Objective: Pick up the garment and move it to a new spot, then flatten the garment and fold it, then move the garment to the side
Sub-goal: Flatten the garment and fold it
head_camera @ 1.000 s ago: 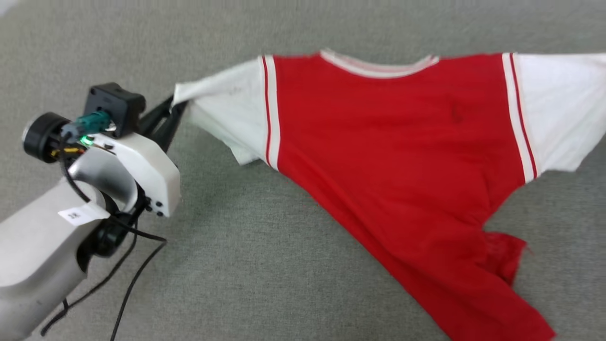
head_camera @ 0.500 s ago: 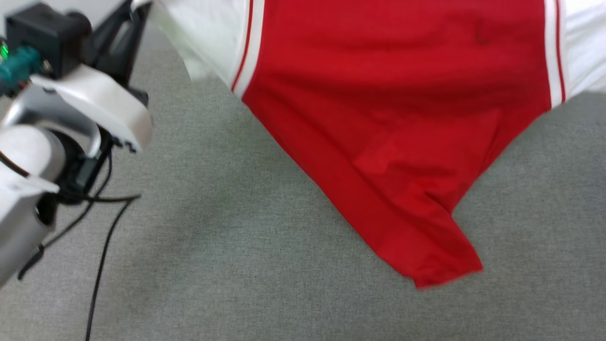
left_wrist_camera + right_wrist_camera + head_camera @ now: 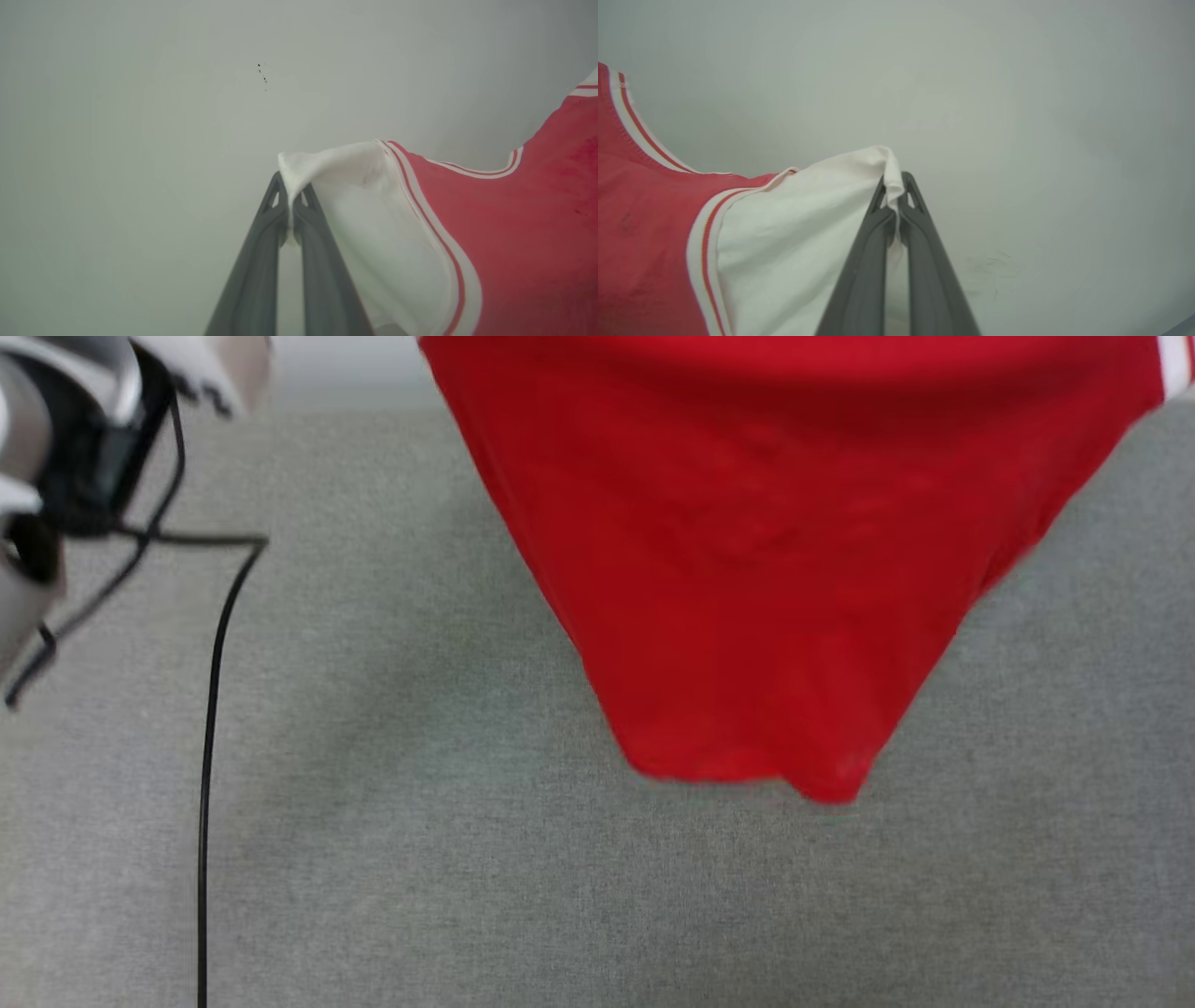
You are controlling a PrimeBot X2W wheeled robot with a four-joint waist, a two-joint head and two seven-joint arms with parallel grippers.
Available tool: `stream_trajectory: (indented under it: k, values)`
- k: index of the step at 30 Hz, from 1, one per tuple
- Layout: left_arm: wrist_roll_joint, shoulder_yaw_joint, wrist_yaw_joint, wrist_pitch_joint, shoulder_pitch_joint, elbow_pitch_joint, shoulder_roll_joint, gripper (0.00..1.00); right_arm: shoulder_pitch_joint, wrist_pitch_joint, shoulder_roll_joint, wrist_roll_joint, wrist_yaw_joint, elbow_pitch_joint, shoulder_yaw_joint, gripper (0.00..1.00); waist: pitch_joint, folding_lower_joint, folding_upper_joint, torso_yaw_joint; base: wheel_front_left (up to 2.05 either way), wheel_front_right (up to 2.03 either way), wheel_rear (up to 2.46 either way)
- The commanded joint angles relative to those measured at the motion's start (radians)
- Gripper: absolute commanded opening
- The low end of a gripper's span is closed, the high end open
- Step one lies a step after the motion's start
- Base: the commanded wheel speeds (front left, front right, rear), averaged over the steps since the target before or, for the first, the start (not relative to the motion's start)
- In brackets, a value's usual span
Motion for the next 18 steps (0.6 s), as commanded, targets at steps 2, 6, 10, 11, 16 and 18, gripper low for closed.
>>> stream_trajectory:
  k: [2,6,10,11,16,18]
  values:
    - [0.024,0.006,-0.026,0.003,-0.082,0.063,-0.03,0.0,-0.104,0.001,0.023,-0.041,-0.001,0.043,0.019,0.0,0.054,0.0,-0.0001,-0.007,0.0,0.0,0.0]
    - [0.046,0.012,-0.067,0.012,-0.205,0.158,-0.075,0.0,-0.245,-0.008,0.037,-0.096,-0.001,0.122,0.061,0.0,0.111,0.0,-0.0001,-0.011,0.0,0.0,0.0]
    - [0.072,0.017,-0.092,0.006,-0.303,0.232,-0.104,0.0,-0.358,-0.026,0.055,-0.131,-0.001,0.195,0.087,0.0,0.151,0.0,-0.0001,-0.014,0.0,0.0,0.0]
    - [0.075,0.02,-0.103,0.003,-0.334,0.256,-0.117,0.0,-0.393,-0.036,0.061,-0.144,-0.001,0.22,0.096,0.0,0.162,0.0,-0.0001,-0.014,0.0,0.0,0.0]
    - [0.104,0.031,-0.14,-0.019,-0.472,0.37,-0.155,0.0,-0.565,-0.086,0.091,-0.185,-0.001,0.339,0.12,0.0,0.211,0.0,-0.0001,-0.013,0.0,0.0,0.0]
    - [0.109,0.035,-0.156,-0.028,-0.518,0.414,-0.17,0.0,-0.624,-0.11,0.097,-0.203,-0.001,0.382,0.133,0.0,0.226,0.0,-0.0001,-0.011,0.0,0.0,0.0]
